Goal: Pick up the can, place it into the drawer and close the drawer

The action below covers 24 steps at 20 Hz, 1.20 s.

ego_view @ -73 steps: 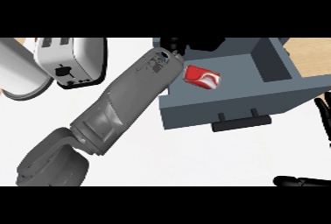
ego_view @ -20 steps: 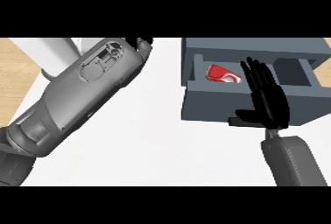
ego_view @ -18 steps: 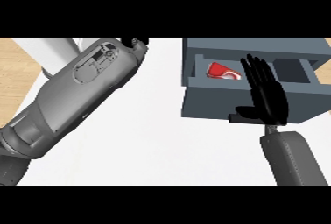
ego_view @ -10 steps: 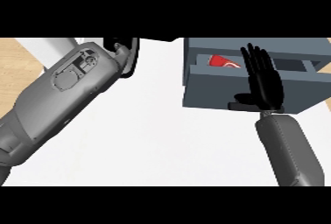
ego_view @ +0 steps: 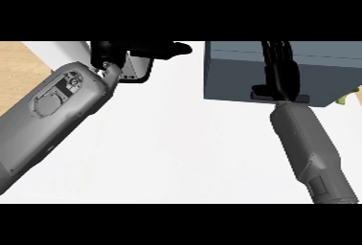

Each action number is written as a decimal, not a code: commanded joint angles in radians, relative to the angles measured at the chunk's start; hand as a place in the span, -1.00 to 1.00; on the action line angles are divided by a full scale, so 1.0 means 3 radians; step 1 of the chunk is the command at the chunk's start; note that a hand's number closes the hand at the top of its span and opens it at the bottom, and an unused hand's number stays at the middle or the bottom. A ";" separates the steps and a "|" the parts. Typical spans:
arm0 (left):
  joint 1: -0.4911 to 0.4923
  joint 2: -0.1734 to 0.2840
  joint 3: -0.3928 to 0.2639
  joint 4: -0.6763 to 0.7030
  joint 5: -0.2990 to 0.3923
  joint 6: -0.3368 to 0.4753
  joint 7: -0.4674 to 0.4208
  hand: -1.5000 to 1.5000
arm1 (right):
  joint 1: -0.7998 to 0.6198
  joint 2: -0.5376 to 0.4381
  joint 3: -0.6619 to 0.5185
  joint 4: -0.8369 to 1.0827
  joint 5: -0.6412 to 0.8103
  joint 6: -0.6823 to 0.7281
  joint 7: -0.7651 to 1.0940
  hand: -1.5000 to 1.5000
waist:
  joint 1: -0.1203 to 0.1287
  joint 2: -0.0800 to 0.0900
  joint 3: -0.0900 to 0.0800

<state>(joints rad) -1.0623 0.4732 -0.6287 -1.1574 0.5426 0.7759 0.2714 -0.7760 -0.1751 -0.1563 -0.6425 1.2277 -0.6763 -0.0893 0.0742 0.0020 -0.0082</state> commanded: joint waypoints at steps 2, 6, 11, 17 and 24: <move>0.0187 0.0003 -0.0011 -0.0186 -0.0086 0.0068 0.0027 -1.00 | -0.0508 -0.0084 -0.0174 0.0619 -0.0089 -0.0080 -0.0112 -1.00 | 0.0019 0.0061 0.0036; 0.0394 -0.0029 -0.0091 -0.0427 -0.0196 0.0197 -0.0003 -1.00 | -0.0746 -0.0013 -0.0154 0.0884 0.0064 -0.0223 0.0063 -1.00 | 0.0058 0.0061 0.0034; 0.0516 0.0096 0.0001 -0.0487 -0.0196 0.0059 -0.0035 -1.00 | -0.0928 -0.0125 -0.0281 0.1125 -0.0037 -0.0227 -0.0065 -1.00 | 0.0061 0.0087 0.0036; 0.0633 0.0244 0.0104 -0.0662 -0.0189 -0.0031 -0.0027 -1.00 | -0.1101 -0.0139 -0.0356 0.1266 -0.0065 -0.0243 -0.0041 -1.00 | 0.0102 0.0101 0.0037; 0.0925 0.0234 0.0065 -0.0818 -0.0224 -0.0046 -0.0135 -1.00 | -0.1166 0.0124 -0.0662 0.1144 -0.0492 -0.0237 -0.0500 -1.00 | 0.0091 0.0089 0.0042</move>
<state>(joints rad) -0.8245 0.5359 -0.6118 -1.3804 0.4762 0.7719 0.2460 -1.0759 -0.2268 -0.2791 -0.2617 1.1852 -0.7044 -0.1843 0.0740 0.0240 0.0014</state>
